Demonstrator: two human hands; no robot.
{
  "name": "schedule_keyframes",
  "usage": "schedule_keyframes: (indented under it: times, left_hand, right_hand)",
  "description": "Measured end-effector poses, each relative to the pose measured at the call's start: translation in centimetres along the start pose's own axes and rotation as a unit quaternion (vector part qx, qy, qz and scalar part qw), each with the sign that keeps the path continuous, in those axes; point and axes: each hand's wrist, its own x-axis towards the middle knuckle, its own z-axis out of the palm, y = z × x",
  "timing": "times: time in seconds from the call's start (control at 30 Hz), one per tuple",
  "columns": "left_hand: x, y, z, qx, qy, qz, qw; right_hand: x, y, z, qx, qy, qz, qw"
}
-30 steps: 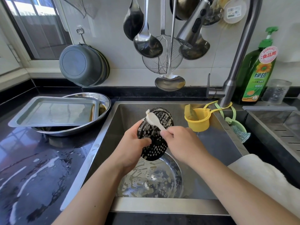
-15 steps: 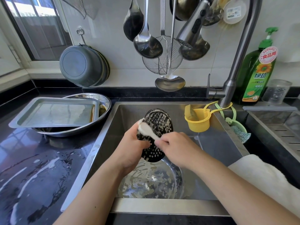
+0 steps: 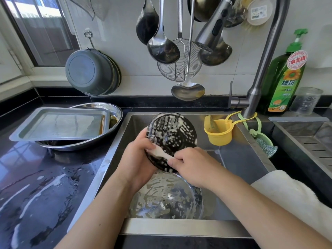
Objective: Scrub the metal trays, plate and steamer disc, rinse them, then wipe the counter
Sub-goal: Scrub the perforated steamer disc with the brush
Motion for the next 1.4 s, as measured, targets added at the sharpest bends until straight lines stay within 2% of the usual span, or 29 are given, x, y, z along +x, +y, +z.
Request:
schedule_keyframes:
  times: [0.13, 0.27, 0.47, 0.63, 0.8, 1.0, 1.2, 1.4]
  left_hand:
    - [0.0, 0.7, -0.3, -0.044, 0.070, -0.022, 0.996]
    - [0.3, 0.2, -0.2, 0.002, 0.102, -0.016, 0.995]
    - [0.5, -0.4, -0.1, 0.021, 0.070, -0.012, 0.997]
    - [0.8, -0.5, -0.6, 0.003, 0.055, -0.011, 0.998]
    - [0.9, -0.7, -0.2, -0.030, 0.056, -0.008, 0.998]
    - [0.8, -0.5, -0.5, -0.082, 0.037, -0.034, 0.995]
    - [0.7, 0.2, -0.2, -0.153, 0.084, 0.011, 0.985]
    - [1.4, 0.2, -1.0, -0.196, 0.142, 0.059, 0.969]
  right_hand:
    - [-0.5, -0.1, 0.4, -0.063, -0.053, -0.001, 0.997]
    - [-0.4, -0.2, 0.4, -0.062, -0.034, 0.012, 0.997]
    - [-0.2, -0.2, -0.4, -0.015, 0.062, 0.039, 0.997]
    - [-0.3, -0.7, 0.6, 0.004, 0.011, 0.020, 1.000]
    - [0.1, -0.4, 0.3, -0.001, 0.093, 0.048, 0.994]
    - [0.1, -0.7, 0.8, 0.020, 0.053, 0.019, 0.998]
    - [-0.4, -1.2, 1.1, -0.013, 0.011, -0.013, 1.000]
    - [-0.1, -0.1, 0.0, -0.025, 0.043, 0.053, 0.997]
